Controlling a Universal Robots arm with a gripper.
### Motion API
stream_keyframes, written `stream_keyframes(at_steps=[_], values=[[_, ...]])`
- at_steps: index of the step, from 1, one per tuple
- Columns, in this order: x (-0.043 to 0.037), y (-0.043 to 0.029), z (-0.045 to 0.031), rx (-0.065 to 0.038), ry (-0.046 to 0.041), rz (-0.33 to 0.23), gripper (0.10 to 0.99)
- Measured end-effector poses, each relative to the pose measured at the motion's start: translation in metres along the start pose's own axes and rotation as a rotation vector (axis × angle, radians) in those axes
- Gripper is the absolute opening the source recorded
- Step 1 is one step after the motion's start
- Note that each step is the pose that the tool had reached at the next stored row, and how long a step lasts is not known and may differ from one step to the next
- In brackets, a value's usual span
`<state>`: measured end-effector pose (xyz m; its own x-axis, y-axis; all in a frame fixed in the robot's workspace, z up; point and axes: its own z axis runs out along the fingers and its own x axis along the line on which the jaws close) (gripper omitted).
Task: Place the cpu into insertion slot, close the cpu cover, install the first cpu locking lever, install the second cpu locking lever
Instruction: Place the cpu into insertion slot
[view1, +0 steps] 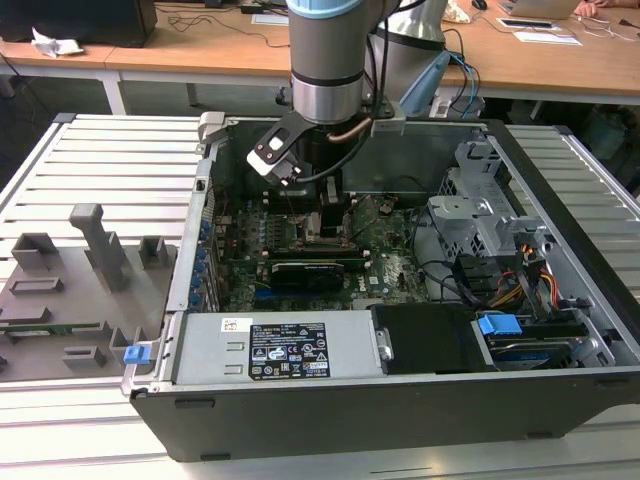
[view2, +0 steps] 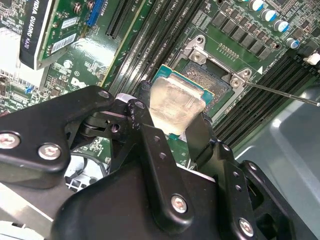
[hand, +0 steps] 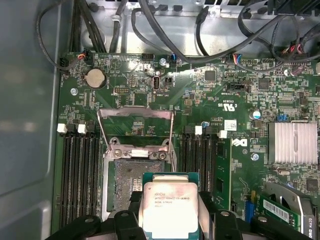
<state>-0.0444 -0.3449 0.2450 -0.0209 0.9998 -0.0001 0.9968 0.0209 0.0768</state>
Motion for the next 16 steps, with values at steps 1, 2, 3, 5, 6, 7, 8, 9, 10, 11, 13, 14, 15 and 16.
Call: stream_keyframes(at_steps=[1, 2, 3, 5, 6, 7, 8, 9, 10, 11, 13, 14, 15, 16], values=[[0.0002, 0.0, 0.0004, 0.0, 0.0, 0.0, 0.525], [0.0005, -0.0001, 0.0009, 0.0, 0.0002, 0.0, 0.525], [0.0006, -0.0001, 0.0012, 0.0, 0.0, 0.0, 0.525], [0.0008, -0.0001, 0.0018, 0.0, 0.0002, 0.0, 0.525], [0.0009, -0.0002, 0.0021, 0.0, 0.0, 0.0, 0.525], [0.0011, -0.0002, 0.0024, 0.0, 0.0, 0.0, 0.525], [0.0013, -0.0002, 0.0028, 0.0, 0.0, 0.0, 0.525], [0.0015, -0.0003, 0.0034, 0.0, 0.0001, 0.0, 0.525], [0.002, -0.0004, 0.0041, 0.0, 0.0, 0.0, 0.525], [0.0028, -0.0004, 0.0048, 0.0, -0.0001, 0.0, 0.525], [0.0074, -0.0004, 0.0075, 0.0, 0.0, 0.001, 0.525], [0.009, -0.0005, 0.0084, 0.0, -0.0001, 0.001, 0.525], [0.01, -0.0005, 0.0096, 0.0, 0.0, 0.001, 0.525], [0.011, -0.0007, 0.0117, 0.0, 0.0002, 0.001, 0.525]])
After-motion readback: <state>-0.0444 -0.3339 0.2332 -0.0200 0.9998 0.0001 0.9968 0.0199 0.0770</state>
